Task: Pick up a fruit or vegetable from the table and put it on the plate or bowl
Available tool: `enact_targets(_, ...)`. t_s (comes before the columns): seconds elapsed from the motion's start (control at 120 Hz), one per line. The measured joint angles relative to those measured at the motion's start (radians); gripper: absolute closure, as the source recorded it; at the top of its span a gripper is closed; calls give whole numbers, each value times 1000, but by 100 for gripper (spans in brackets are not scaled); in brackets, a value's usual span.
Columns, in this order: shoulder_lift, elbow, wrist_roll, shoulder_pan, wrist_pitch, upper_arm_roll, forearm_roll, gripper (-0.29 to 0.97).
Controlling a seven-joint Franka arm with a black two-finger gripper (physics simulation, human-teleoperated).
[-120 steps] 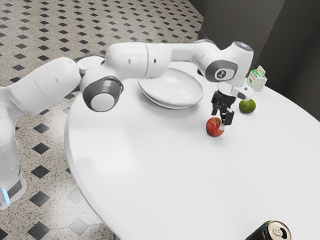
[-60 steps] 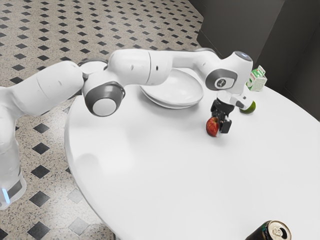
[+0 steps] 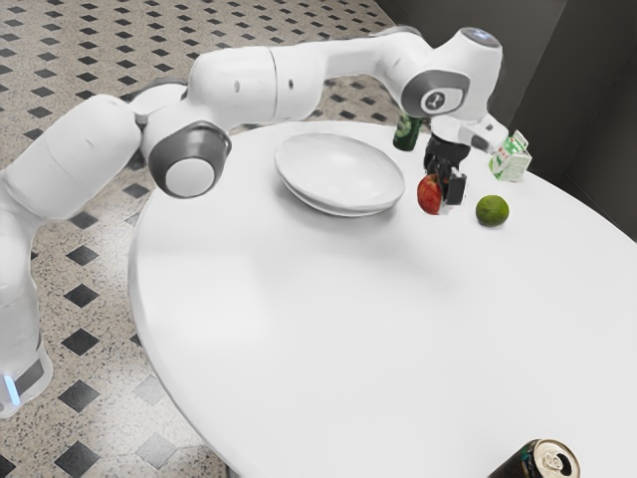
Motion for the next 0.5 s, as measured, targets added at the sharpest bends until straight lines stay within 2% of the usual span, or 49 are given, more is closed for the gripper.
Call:
enact_targets(0.15, -57, -20, 5, 45, -32, 81, 16, 58)
enact_targets(0.3, -67, -22, 18, 143, -49, 96, 17, 53)
enact_targets(0.5, -70, -24, 35, 188, -66, 99, -1, 45)
